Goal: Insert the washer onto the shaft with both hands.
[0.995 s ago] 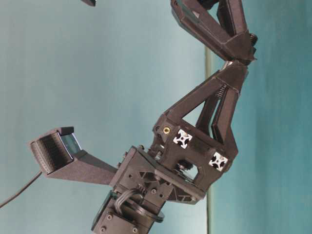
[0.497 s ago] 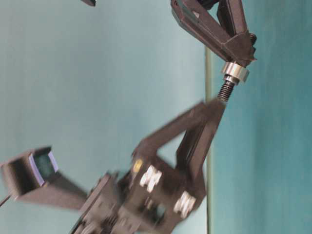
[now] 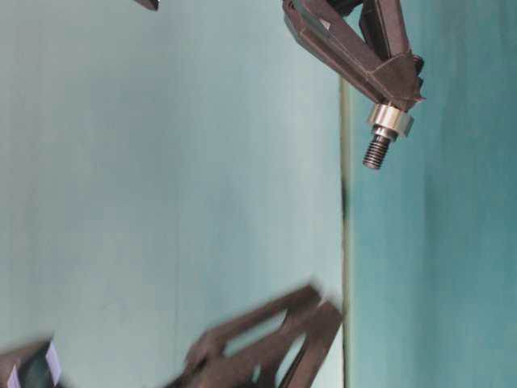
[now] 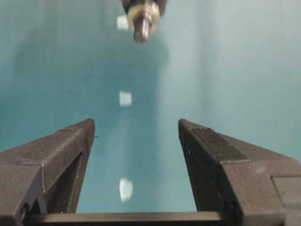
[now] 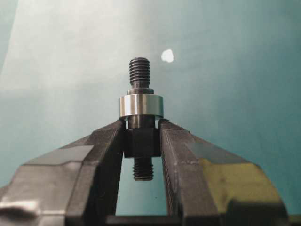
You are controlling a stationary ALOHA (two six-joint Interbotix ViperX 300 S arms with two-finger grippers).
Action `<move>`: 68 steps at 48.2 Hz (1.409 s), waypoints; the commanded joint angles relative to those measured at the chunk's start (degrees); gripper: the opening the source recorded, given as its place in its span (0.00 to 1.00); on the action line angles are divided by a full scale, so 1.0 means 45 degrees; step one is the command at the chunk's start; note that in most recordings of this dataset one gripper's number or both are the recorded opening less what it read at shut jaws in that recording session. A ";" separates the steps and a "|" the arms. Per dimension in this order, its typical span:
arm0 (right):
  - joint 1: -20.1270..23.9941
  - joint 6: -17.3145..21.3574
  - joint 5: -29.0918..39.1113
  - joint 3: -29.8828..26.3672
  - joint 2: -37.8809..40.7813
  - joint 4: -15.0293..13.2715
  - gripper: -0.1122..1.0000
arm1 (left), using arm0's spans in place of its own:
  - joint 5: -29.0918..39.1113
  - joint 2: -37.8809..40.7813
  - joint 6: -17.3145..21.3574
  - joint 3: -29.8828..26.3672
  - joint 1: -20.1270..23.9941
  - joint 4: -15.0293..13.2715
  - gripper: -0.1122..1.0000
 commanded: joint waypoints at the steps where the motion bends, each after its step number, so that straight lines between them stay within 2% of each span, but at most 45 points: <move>1: 0.0020 0.0039 -0.0176 -0.0156 -0.0078 0.0000 0.10 | -0.0059 -0.0625 0.0000 0.0215 0.0000 0.0020 0.77; 12: 0.0020 0.0039 -0.0176 -0.0156 -0.0078 0.0000 0.10 | -0.0039 -0.1172 0.0000 0.0664 0.0059 0.0020 0.77; 68: 0.0000 0.0020 -0.0801 -0.0078 -0.0078 0.0000 0.10 | 0.0020 -0.1113 0.0000 0.0586 0.0098 0.0020 0.77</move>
